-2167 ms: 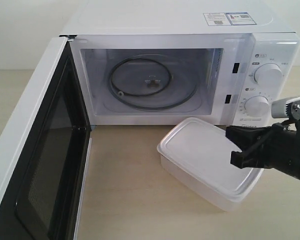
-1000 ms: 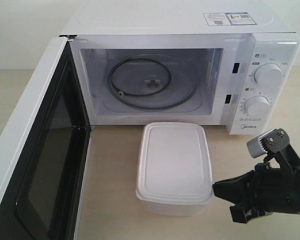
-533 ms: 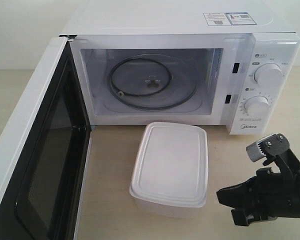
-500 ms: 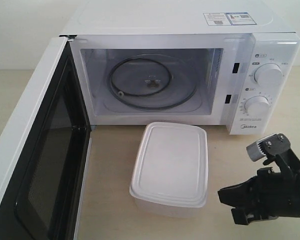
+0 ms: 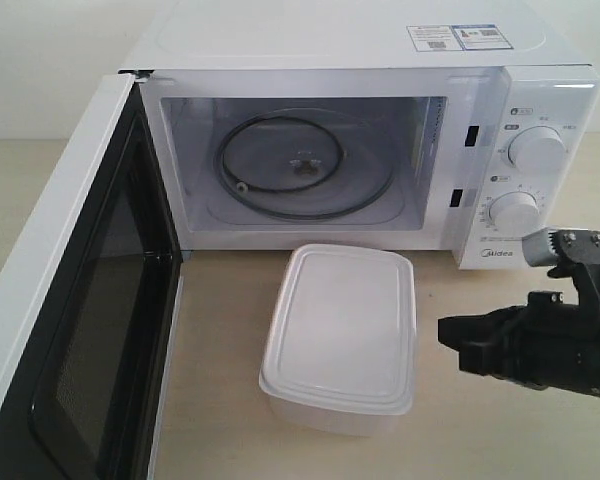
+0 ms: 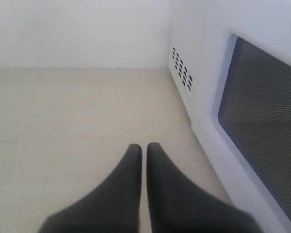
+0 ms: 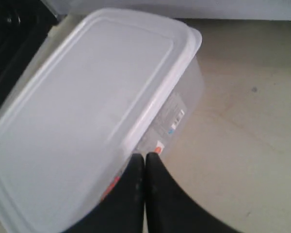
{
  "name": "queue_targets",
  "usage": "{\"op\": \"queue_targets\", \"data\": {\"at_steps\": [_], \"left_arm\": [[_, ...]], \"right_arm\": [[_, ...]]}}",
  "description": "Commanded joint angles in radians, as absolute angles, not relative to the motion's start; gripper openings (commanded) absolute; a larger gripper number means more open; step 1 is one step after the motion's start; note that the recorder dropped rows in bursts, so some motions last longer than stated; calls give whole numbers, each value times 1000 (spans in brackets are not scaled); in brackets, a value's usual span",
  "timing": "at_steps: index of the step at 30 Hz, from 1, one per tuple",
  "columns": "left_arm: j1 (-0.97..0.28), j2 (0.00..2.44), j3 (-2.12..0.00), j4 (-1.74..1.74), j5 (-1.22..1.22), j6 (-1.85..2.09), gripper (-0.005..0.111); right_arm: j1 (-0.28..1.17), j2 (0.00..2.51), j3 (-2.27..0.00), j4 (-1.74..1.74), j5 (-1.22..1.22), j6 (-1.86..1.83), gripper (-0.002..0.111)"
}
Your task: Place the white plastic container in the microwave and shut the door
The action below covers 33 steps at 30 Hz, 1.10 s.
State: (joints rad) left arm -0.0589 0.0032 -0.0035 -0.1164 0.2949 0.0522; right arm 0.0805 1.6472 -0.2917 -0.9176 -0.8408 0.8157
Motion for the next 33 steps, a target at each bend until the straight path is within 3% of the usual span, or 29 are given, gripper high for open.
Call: {"op": "queue_targets", "data": {"at_steps": [1, 5, 13, 19, 24, 28, 33], "left_arm": [[-57, 0, 0, -124, 296, 53, 4], [-57, 0, 0, -124, 296, 53, 4], [-57, 0, 0, -124, 296, 53, 4], [-57, 0, 0, -124, 296, 53, 4], [-57, 0, 0, -124, 296, 53, 4], [-57, 0, 0, -124, 296, 53, 4], [-57, 0, 0, -124, 296, 53, 4]], "right_arm": [[80, 1593, -291, -951, -847, 1114, 0], [80, 1563, -304, -1041, -811, 1307, 0], [80, 1558, -502, -1611, -719, 1827, 0], [80, 1558, -502, -1592, -728, 1715, 0], [80, 1558, -397, -1231, -766, 1315, 0], [77, 1562, -351, -1187, -780, 1248, 0], [-51, 1680, -351, -1189, -961, 1188, 0]]}}
